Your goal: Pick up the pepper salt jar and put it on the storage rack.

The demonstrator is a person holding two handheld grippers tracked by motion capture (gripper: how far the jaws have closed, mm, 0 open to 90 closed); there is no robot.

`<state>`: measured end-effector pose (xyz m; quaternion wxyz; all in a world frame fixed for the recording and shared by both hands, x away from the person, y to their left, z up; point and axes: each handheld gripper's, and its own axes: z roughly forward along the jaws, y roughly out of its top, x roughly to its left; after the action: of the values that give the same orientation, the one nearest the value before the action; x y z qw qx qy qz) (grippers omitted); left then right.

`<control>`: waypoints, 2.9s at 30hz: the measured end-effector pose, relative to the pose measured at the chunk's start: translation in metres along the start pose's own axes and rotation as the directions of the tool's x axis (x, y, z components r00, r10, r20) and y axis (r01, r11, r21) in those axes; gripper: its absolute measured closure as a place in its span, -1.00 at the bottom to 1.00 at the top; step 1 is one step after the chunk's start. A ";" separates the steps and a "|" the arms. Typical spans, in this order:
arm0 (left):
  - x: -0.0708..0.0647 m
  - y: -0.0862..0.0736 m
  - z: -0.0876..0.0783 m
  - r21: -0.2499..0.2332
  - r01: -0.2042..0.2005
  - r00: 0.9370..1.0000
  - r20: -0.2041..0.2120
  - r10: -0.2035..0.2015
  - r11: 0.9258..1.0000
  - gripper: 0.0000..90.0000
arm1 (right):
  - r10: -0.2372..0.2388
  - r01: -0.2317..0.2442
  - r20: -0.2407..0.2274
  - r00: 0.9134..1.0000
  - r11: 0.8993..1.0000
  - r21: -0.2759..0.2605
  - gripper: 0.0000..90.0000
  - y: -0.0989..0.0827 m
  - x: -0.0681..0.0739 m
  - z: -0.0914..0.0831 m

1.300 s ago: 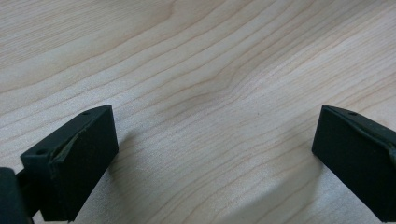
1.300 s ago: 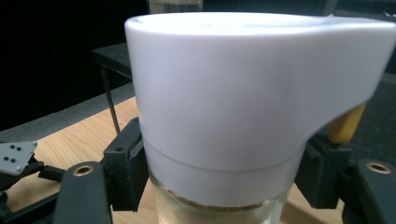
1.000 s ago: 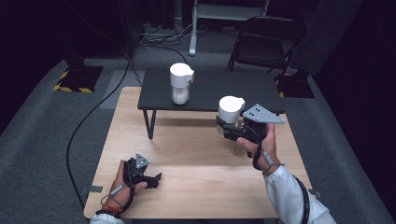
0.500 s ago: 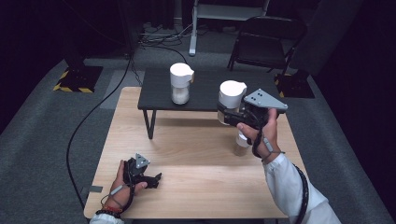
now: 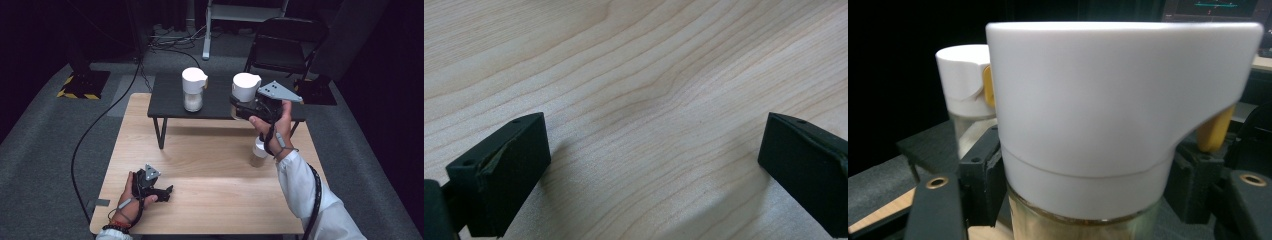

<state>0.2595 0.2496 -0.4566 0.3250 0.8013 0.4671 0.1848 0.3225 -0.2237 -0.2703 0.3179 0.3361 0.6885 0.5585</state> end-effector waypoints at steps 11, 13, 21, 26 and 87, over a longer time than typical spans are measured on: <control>0.000 0.000 0.000 0.000 0.000 1.000 0.000 0.000 1.000 -1.00 | 0.000 0.000 0.009 1.000 1.000 -0.009 -0.33 0.005 -0.001 0.016; 0.000 0.000 0.000 0.000 0.000 1.000 0.000 0.000 1.000 -1.00 | 0.006 -0.006 0.010 1.000 1.000 -0.010 -0.33 0.004 -0.002 0.019; 0.000 0.000 0.000 0.001 -0.001 1.000 0.000 0.001 1.000 -1.00 | 0.024 -0.024 0.035 0.999 1.000 -0.009 -0.33 -0.002 -0.009 0.034; 0.000 0.000 0.000 0.001 -0.001 1.000 0.000 0.001 1.000 -1.00 | 0.037 -0.037 0.039 0.999 0.999 -0.006 -0.33 -0.006 -0.015 0.042; 0.002 -0.001 -0.001 0.000 -0.010 1.000 0.008 0.010 1.000 -1.00 | 0.058 -0.062 0.093 0.994 0.997 0.041 -0.85 -0.029 -0.012 0.067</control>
<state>0.2597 0.2517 -0.4566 0.3260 0.8043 0.4619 0.1833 0.3807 -0.2012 -0.3100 0.3249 0.3886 0.6748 0.5367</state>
